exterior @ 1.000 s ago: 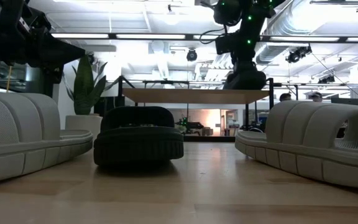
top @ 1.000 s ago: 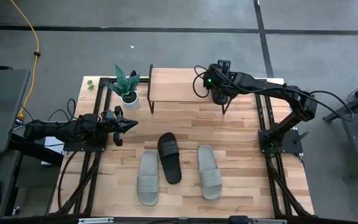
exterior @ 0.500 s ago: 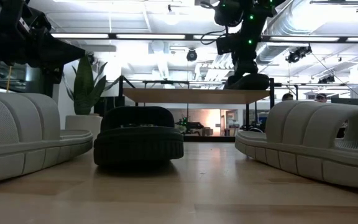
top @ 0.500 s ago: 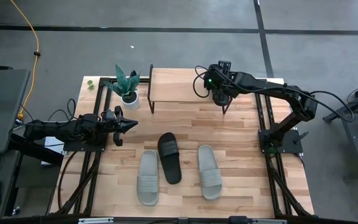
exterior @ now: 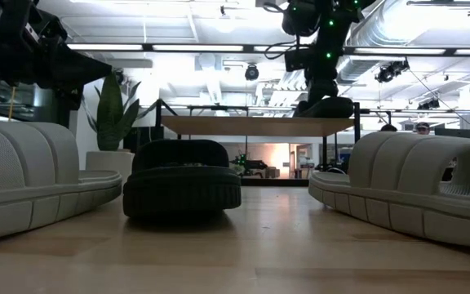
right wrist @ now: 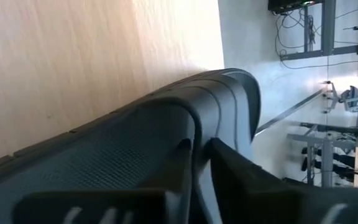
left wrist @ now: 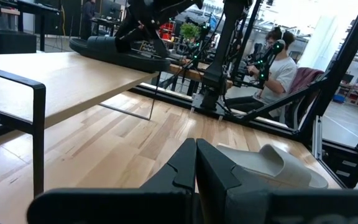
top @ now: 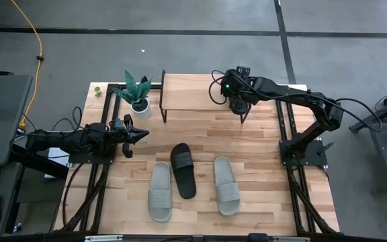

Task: Pick and place slides into the shelf
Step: Put the right black slide on the shelf

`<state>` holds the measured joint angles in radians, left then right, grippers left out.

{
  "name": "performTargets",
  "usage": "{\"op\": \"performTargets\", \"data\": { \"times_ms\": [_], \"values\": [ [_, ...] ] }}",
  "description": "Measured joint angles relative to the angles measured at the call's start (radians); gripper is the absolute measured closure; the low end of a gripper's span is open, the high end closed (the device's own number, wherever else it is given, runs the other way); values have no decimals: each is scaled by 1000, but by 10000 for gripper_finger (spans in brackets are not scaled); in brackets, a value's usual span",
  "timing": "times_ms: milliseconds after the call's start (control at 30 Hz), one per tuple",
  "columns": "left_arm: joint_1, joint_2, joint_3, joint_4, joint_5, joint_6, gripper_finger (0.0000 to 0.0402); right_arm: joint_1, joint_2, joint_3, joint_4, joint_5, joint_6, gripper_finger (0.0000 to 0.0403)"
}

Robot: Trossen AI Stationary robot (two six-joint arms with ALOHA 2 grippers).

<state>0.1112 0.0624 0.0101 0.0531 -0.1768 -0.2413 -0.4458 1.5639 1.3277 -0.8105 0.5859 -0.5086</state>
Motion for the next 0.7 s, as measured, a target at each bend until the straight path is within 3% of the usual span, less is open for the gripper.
{"op": "performTargets", "data": {
  "times_ms": [267,700],
  "values": [
    [0,0,0,-2,0,0,401,1,1,-1,-4,11,11,274],
    [0,0,0,-3,0,0,401,66,-10,-2,-68,94,38,263]
  ]
}}
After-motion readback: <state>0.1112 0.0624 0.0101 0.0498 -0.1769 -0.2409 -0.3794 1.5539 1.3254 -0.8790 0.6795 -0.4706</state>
